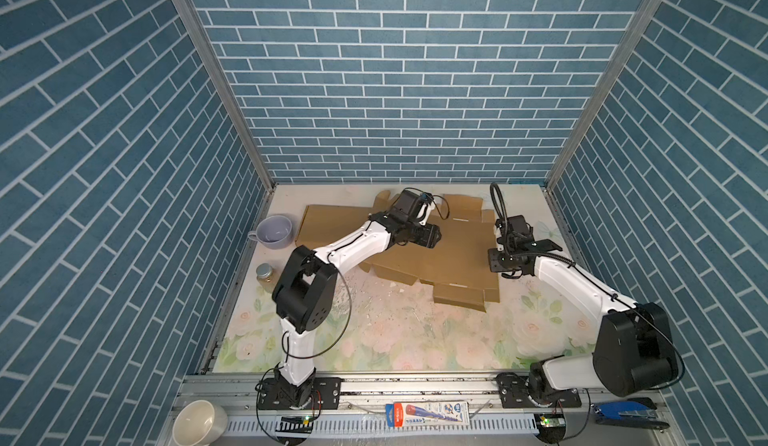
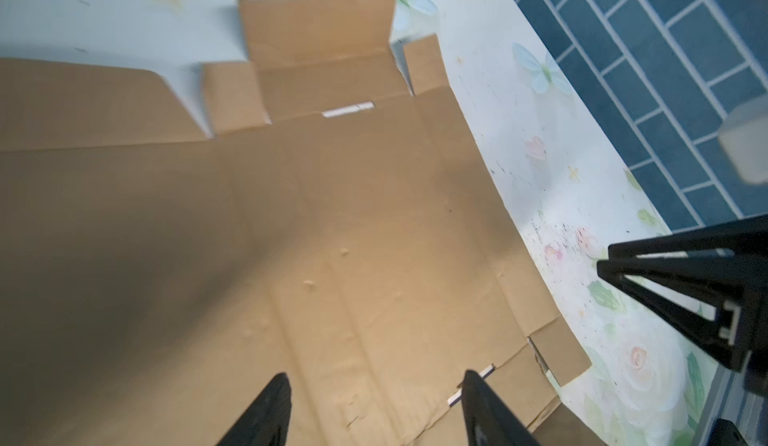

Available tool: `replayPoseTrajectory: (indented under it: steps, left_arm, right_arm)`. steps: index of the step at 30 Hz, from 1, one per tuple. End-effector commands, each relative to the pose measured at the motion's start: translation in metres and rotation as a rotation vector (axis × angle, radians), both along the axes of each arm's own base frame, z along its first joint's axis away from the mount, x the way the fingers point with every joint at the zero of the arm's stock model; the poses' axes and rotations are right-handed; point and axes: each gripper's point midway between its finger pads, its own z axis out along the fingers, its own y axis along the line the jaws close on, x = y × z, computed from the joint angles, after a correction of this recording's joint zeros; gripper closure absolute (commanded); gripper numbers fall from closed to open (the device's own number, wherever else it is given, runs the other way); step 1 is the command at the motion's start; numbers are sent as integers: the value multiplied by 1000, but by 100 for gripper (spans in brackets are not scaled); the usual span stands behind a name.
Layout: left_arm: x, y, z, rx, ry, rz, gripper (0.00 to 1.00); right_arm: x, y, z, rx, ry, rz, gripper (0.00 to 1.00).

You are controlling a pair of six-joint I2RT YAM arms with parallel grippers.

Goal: Fold the paper box

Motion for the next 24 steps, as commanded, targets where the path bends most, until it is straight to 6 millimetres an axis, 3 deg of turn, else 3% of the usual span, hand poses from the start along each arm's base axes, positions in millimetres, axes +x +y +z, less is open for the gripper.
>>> replayPoseTrajectory:
  steps: [1,6,10,18,24]
  left_arm:
    - [-5,-17,-31,18,56,-29,35]
    - [-7,-16,-68,40,115,-9,36]
    - [-14,-10,-86,56,142,-5,37]
    - [-28,1,-107,74,180,8,37]
    - [-36,8,-116,76,197,18,37]
  right_arm:
    - [3,-2,-1,215,63,-189,78]
    - [12,-6,-21,440,115,-256,58]
    - [19,-7,-36,496,153,-276,50]
    - [27,4,-63,556,232,-276,44]
    - [30,13,-69,599,271,-257,47]
